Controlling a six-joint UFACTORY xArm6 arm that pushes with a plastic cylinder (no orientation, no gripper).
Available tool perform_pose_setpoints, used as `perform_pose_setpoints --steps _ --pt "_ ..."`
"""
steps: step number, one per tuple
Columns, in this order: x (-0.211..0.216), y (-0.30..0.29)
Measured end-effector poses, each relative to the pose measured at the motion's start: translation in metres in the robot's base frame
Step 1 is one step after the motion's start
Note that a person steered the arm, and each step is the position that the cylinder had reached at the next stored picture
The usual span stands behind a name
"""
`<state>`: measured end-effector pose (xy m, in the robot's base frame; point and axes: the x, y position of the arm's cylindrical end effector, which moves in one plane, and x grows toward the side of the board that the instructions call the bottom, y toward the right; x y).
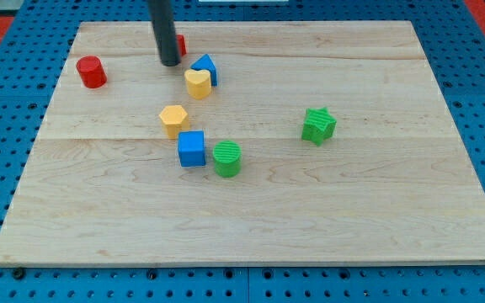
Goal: Nudge the red star down
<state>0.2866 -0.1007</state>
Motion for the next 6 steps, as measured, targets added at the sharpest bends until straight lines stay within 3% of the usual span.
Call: perform_pose_setpoints --steps 2,4,5,6 --pt "-0.058 0.044" --pt "-0.039 -0.099" --pt "-0.032 -0.144" --pt "0.007 -0.152"
